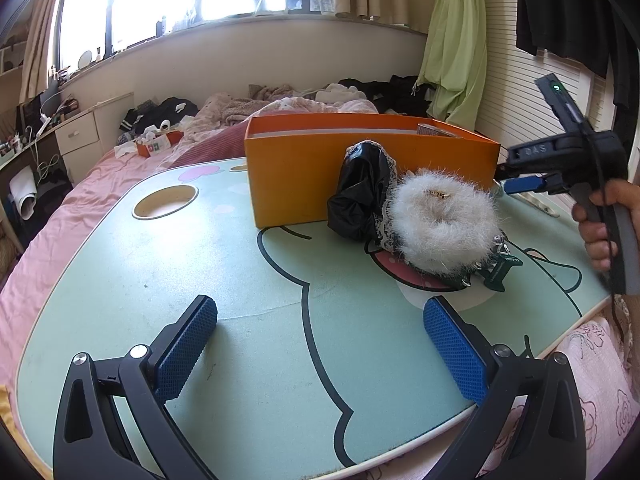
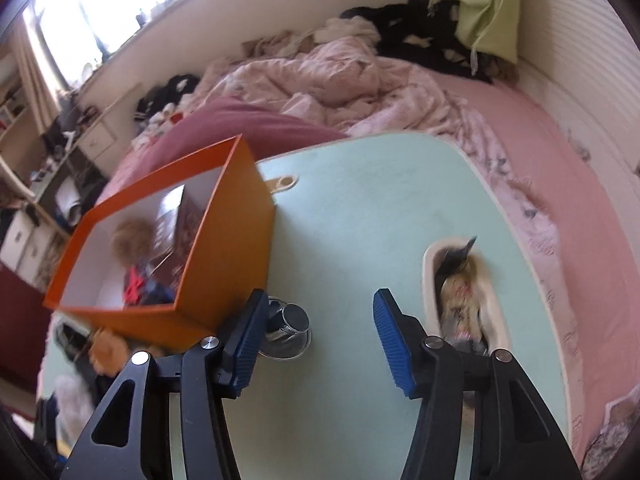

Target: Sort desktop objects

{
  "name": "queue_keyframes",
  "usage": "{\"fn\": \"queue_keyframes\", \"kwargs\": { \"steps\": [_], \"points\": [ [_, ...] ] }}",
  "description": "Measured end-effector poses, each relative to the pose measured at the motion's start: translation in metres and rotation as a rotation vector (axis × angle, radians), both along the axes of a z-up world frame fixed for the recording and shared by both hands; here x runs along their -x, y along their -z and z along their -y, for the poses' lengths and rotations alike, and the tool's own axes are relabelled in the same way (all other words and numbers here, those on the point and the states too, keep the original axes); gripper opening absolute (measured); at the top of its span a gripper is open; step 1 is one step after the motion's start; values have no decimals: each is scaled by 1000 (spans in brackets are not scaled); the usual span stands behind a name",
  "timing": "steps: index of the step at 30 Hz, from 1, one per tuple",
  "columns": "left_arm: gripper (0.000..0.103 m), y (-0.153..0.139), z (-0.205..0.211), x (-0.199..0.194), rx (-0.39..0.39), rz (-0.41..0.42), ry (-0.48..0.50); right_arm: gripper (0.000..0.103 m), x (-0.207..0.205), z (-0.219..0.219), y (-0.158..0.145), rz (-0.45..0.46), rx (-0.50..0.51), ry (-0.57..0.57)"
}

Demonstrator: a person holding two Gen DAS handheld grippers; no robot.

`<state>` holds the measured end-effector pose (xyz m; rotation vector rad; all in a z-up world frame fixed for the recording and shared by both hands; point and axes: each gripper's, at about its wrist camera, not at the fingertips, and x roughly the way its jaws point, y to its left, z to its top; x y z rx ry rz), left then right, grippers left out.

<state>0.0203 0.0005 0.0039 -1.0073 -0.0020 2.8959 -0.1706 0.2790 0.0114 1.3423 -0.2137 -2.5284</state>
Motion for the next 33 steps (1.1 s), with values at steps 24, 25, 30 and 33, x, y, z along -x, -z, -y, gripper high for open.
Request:
{"fn": "queue_keyframes", "kwargs": {
  "steps": [24,25,30,33],
  "points": [
    [103,1,1,-1,0,-1,1,54,-82,31,2,-40,142,-213],
    [103,1,1,0,-1,-1,1,56,-84,31,0,-46,166,-210],
    [103,1,1,-1,-1,-1,1,76,-91,33,-10,-109,193,-192],
    [103,1,1,-1,-1,-1,2,76,-99,50,-15,-142,117,-230]
  ]
}}
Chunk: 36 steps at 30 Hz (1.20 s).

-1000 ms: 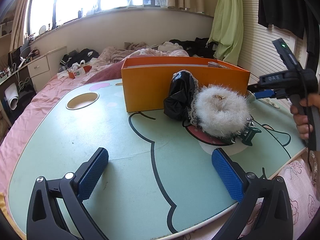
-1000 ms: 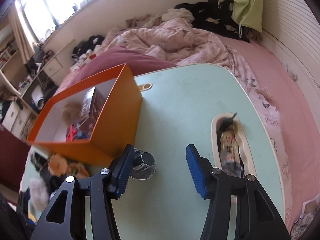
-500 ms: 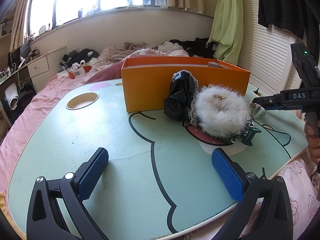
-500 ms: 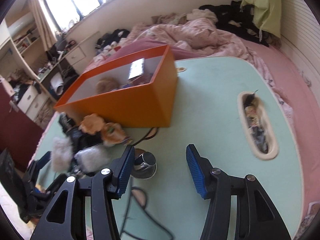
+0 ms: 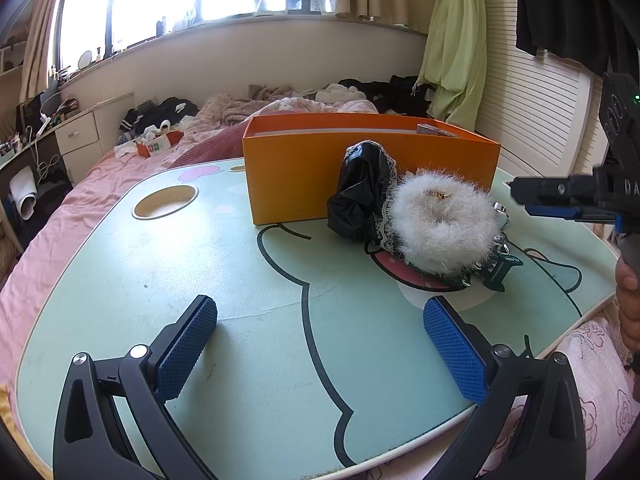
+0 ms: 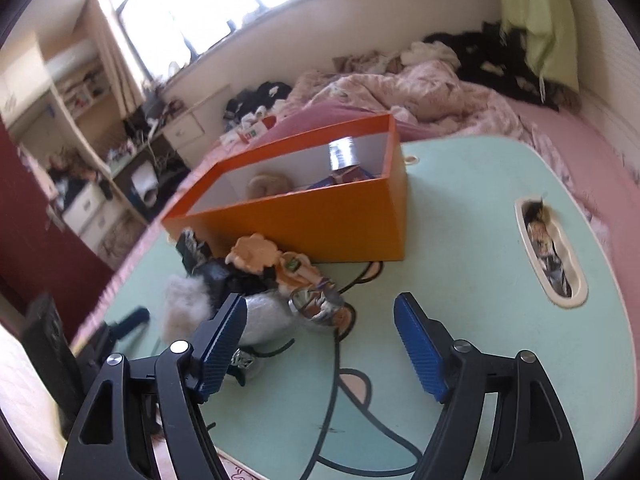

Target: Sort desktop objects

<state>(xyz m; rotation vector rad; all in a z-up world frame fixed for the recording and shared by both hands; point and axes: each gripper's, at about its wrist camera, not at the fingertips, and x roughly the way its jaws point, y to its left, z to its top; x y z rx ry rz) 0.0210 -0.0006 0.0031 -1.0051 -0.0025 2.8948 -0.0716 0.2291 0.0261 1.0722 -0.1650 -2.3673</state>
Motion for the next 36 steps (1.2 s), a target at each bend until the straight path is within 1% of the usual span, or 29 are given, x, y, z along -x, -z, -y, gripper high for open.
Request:
{"fn": "queue_keyframes", "kwargs": {
  "steps": [3,5,6,7,8,9,11,13,19,20,21,22,23,24,25,26,28,30,33,34,35,36],
  "points": [
    [103,0,0,0,0,0,0,76,-3,22,3,-28,-112,-22],
    [103,0,0,0,0,0,0,67,-3,30,9,-28,-148,-29],
    [103,0,0,0,0,0,0,55,-2,31,11,-18,-144,-37],
    [103,0,0,0,0,0,0,39,-1,33,14,-2,-141,-43],
    [103,0,0,0,0,0,0,31,1,34,16,13,-145,-43],
    [103,0,0,0,0,0,0,23,1,34,18,7,-146,-42],
    [103,0,0,0,0,0,0,18,0,32,21,3,-133,-47],
    [103,0,0,0,0,0,0,6,-1,29,22,6,-100,-57],
    [103,0,0,0,-1,-1,1,5,-17,21,15,-59,-54,-59],
    [103,0,1,0,-2,-1,2,6,-19,20,14,-64,-54,-63],
    [103,0,0,0,-2,-1,2,9,-20,20,14,-64,-62,-59],
    [103,0,0,0,-2,-1,3,27,-20,19,13,-64,-69,-46],
    [103,0,0,0,-1,-1,2,41,-19,18,12,-66,-68,-27],
    [103,0,0,0,-2,-1,2,63,-18,16,9,-79,-59,-8],
    [103,0,0,0,-1,-1,2,67,-18,14,6,-102,-53,14],
    [103,0,0,0,-2,-1,2,67,-18,13,2,-122,-60,33],
    [103,0,0,0,-2,-1,3,67,-12,18,-4,-133,-82,39],
    [103,0,0,0,-2,-1,2,67,-2,26,-5,-114,-116,39],
    [103,0,0,0,-2,-2,2,67,15,40,1,-69,-174,35],
    [103,0,0,0,-2,-1,2,60,20,42,5,-43,-187,35],
    [103,0,0,0,-2,-1,2,52,22,42,9,-23,-176,33],
    [103,0,0,0,-2,-2,2,35,24,41,11,-3,-158,27]
  ]
}}
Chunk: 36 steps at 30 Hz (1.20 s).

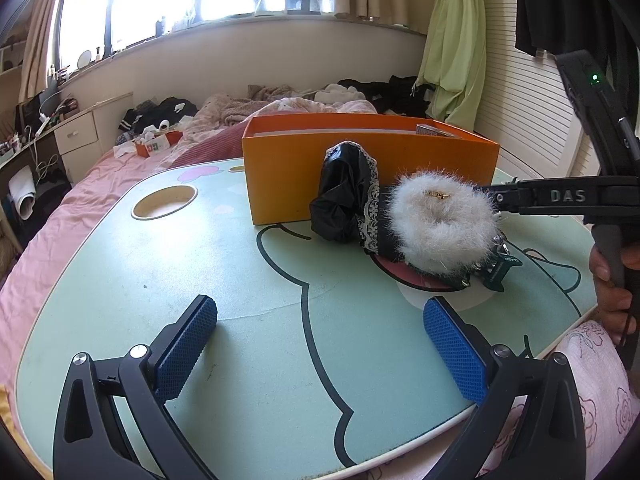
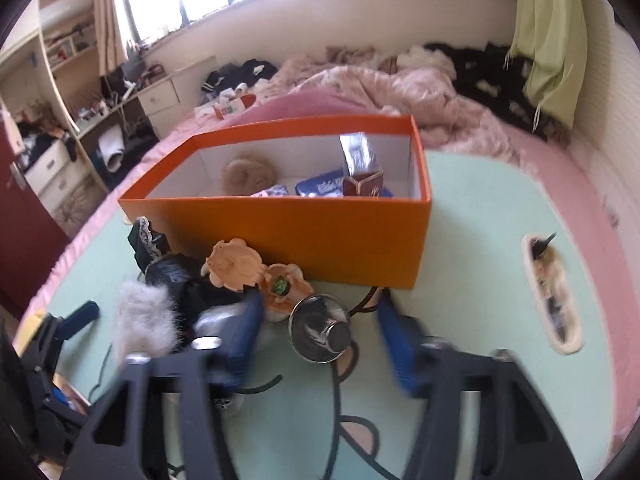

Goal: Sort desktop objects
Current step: 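Grasp the silver metal cup with the right gripper while the left gripper grasps the white fluffy ball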

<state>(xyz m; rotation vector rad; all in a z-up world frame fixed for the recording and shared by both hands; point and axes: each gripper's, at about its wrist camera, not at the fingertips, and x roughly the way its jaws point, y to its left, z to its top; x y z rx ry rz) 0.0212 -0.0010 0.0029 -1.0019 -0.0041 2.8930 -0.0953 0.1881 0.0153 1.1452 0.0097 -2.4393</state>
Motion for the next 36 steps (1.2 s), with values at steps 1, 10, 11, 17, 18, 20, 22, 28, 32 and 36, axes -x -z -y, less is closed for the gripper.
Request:
{"fn": "queue_keyframes", "kwargs": {
  "steps": [1,10,11,17,18,20,22,28,32,36],
  "points": [
    [103,0,0,0,0,0,0,30,0,-1,3,26,14,-12],
    [103,0,0,0,-1,-1,0,30,-22,-22,0,-13,164,-60],
    [103,0,0,0,-1,-1,0,30,-28,-25,-3,-33,182,-61],
    [103,-11,0,-5,-37,-28,24,30,-49,-33,-12,-91,207,-63],
    [103,-16,-3,-8,-44,-50,40,30,-50,-34,-13,-90,213,-61],
    [103,-29,-10,-15,-64,-95,84,30,-50,-37,-14,-89,222,-57],
    [103,-38,-19,-14,-56,-114,119,30,-49,-40,-15,-92,225,-53],
    [95,-44,-41,19,-25,-51,149,30,-48,-41,-16,-93,229,-50],
    [59,-40,-49,37,-17,19,163,30,-49,-43,-15,-89,234,-46],
    [43,-34,-48,32,-23,32,162,30,-50,-46,-16,-94,238,-42]
  ]
}}
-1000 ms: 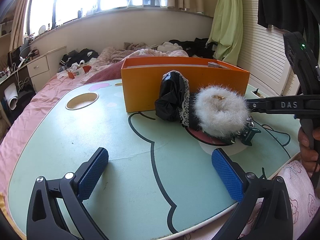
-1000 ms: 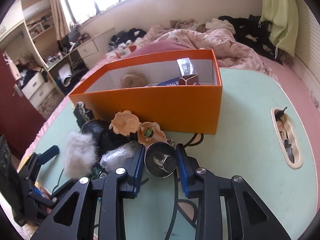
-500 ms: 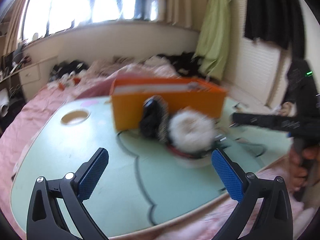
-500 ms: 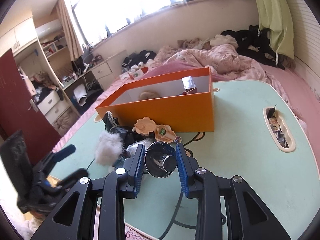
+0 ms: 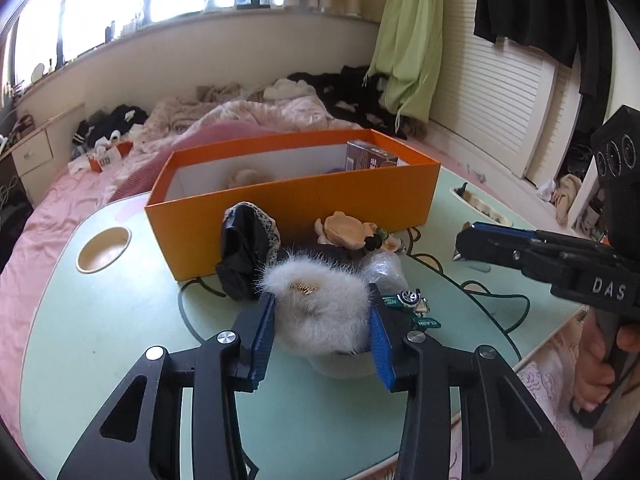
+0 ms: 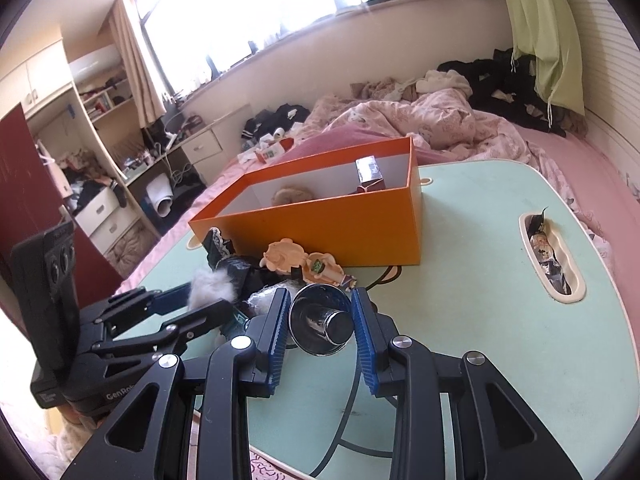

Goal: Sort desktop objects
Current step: 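Grasp the silver metal cup with the right gripper while the left gripper grasps the white fluffy ball, then drop the silver cup into the orange box with right while left drops the white ball in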

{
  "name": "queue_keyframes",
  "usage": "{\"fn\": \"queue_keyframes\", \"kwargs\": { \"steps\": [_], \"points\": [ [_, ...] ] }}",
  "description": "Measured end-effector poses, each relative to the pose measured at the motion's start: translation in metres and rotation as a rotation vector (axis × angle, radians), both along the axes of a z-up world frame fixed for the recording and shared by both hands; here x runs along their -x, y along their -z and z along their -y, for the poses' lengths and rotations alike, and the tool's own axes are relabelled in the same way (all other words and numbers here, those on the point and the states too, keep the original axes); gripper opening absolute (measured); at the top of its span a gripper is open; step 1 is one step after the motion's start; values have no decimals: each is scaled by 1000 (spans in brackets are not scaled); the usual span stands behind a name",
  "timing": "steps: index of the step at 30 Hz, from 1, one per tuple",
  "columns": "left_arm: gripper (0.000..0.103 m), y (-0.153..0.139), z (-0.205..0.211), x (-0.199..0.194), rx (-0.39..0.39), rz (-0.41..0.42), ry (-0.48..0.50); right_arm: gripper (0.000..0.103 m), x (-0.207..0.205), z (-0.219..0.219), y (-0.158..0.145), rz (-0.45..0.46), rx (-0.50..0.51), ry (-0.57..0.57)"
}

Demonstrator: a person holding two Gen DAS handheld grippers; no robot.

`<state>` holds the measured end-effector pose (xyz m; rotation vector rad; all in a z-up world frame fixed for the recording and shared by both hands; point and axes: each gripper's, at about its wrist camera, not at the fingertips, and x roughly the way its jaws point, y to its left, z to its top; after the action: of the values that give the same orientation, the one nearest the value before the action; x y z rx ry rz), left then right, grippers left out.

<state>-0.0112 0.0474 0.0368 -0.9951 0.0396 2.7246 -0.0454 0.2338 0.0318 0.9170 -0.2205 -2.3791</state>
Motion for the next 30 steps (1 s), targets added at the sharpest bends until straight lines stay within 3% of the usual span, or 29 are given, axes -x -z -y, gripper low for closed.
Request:
{"fn": "queue_keyframes", "kwargs": {
  "steps": [6,10,15,18,22,23,25,27,29,30],
  "points": [
    [43,-25,9,-22,-35,-94,1,30,-3,0,-11,-30,-3,5],
    [43,-47,12,-16,-44,-132,-2,30,3,6,-28,-69,-16,1],
    [43,-67,21,30,-71,-104,-75,30,33,27,-50,-100,-45,-1],
    [43,-68,27,71,-45,-36,-186,30,60,43,-52,-87,-73,8],
    [52,-54,27,104,-34,31,-179,31,92,57,-38,-44,-107,34],
    [59,-49,28,107,-26,40,-183,34,97,59,-34,-37,-113,40],
    [62,-44,31,105,-24,37,-200,52,101,58,-27,-26,-126,75],
    [66,-43,37,93,-58,6,-183,64,98,52,-25,-19,-112,98],
    [83,-46,42,81,-92,-19,-169,67,92,45,-27,-25,-83,87],
    [83,-48,43,77,-101,-30,-171,68,87,43,-29,-35,-81,86]
  ]
}}
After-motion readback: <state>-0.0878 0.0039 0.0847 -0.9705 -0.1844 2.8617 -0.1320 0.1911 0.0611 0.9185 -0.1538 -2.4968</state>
